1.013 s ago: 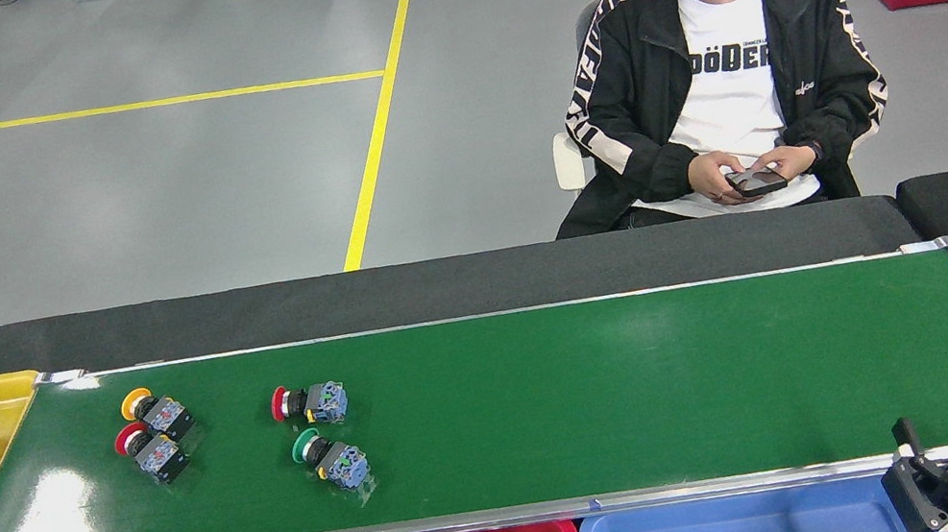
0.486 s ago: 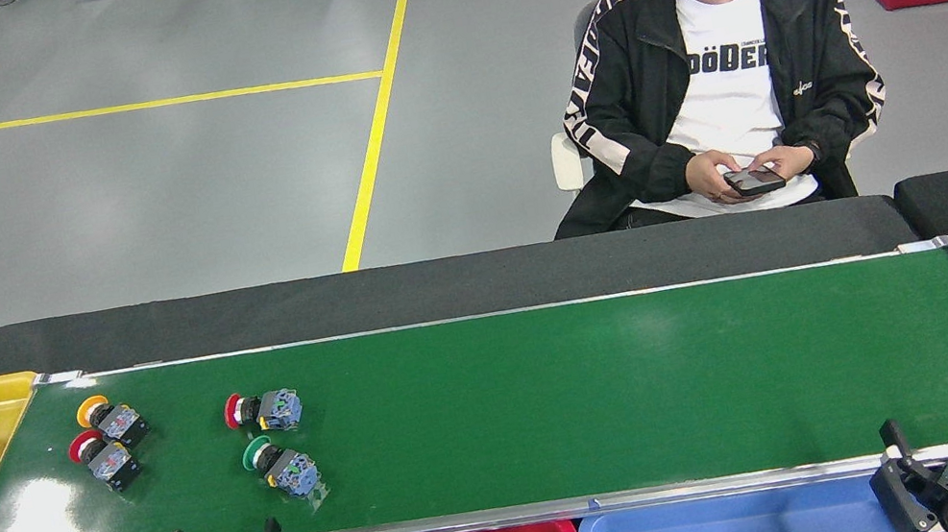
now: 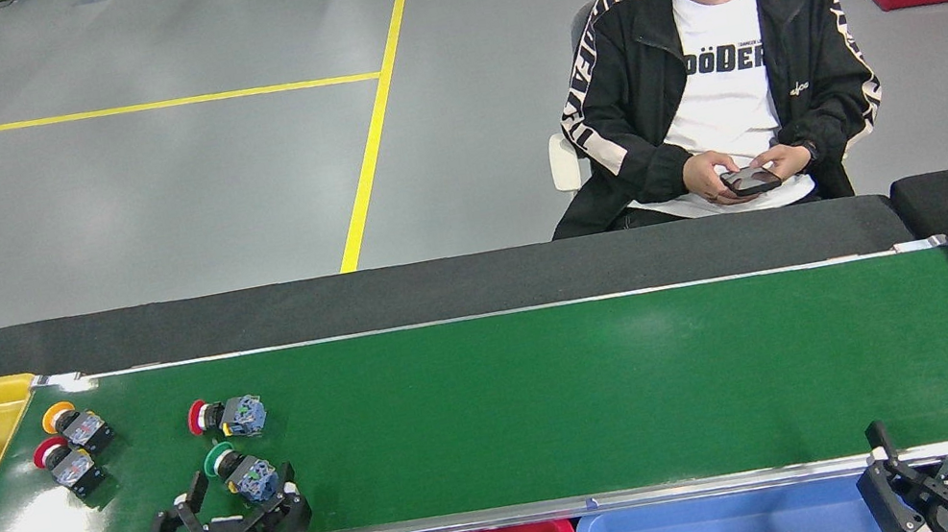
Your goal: Pick switch part from conveyor to tray
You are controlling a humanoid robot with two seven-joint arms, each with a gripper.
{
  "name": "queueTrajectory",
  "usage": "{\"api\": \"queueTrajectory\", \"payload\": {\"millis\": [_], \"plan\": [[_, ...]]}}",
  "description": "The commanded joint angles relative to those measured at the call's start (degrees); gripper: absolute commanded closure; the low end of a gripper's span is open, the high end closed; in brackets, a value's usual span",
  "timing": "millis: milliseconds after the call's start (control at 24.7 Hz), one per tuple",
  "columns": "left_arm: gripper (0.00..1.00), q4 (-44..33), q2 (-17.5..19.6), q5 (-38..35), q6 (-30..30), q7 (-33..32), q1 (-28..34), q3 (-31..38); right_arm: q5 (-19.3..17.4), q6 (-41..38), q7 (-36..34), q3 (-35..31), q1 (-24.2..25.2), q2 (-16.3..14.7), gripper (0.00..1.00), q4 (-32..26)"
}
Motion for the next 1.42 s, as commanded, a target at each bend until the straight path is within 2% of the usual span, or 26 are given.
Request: {"api": "queueTrajectory", "payload": {"millis": [0, 81, 203, 405, 527, 608, 689, 770, 851, 891, 1013, 1053, 1094, 1378], "plan": [[0.25, 3.2, 2.9, 0.4, 0.5, 1.1, -2.2, -0.6, -0.1, -0.2, -0.6, 0.1, -0.2, 0.0, 0.04, -0.5], [0.62, 6.0, 4.9, 1.0, 0.1, 1.3, -3.2, -0.6, -0.1, -0.2, -0.6, 0.1, -0.2, 0.1, 0.04, -0.5], [0.89, 6.1, 5.7, 3.6, -0.8, 1.9, -3.5, -0.6, -0.1, -0.1, -0.6, 1.3, -0.2, 0.0, 0.04, -0.5], [0.91, 2.8, 5.0, 4.5, -1.4, 2.2, -1.0, -0.6, -0.1, -0.1, -0.6, 1.6, -0.1, 0.0, 0.04, -0.5], [0.9, -7.1, 5.0, 8.7, -3.8, 2.2, 5.2, -0.6, -0.1, -0.1, -0.6, 1.6, -0.1, 0.0, 0.04, -0.5], [0.89, -17.8, 4.9, 10.7, -7.8, 2.2, 12.6, -0.6, -0.1, -0.1, -0.6, 1.6, -0.1, 0.1, 0.04, -0.5], [0.85, -25.4, 4.4, 11.9, -13.1, 2.2, 18.8, -0.9, -0.1, -0.1, -0.6, 1.6, -0.1, 0.0, 0.04, -0.5], [0.8, -30.5, 3.3, 12.0, -18.9, 2.3, 23.5, -2.8, -0.1, -0.1, -0.6, 1.6, -0.1, 0.0, 0.04, -0.5], [0.76, -32.1, 3.7, 11.9, -22.2, 3.4, 25.5, -5.1, -0.1, -0.1, -0.6, 1.6, 0.0, 0.0, 0.04, -0.5], [0.68, -32.7, 4.1, 11.9, -23.7, 4.4, 26.6, -6.6, -0.1, -0.1, -0.6, 1.6, 0.0, 0.0, 0.04, -0.5], [0.3, -33.7, 4.3, 11.9, -26.0, 7.5, 28.7, -8.4, -0.1, -0.1, -0.6, 1.6, 0.1, 0.0, 0.04, -0.5], [0.22, -33.7, 4.2, 11.9, -26.0, 7.5, 28.8, -8.4, -0.1, -0.1, -0.6, 1.6, 0.1, 0.0, 0.04, -0.5], [0.0, -33.7, 4.3, 11.9, -26.2, 7.5, 28.7, -8.4, -0.1, -0.1, -0.6, 1.6, 0.1, 0.1, 0.04, -0.5], [0.0, -33.7, 3.1, 11.8, -26.1, 7.6, 28.7, -7.8, -0.1, -0.1, -0.6, 1.6, 0.4, 0.1, 0.04, -0.5]]}}
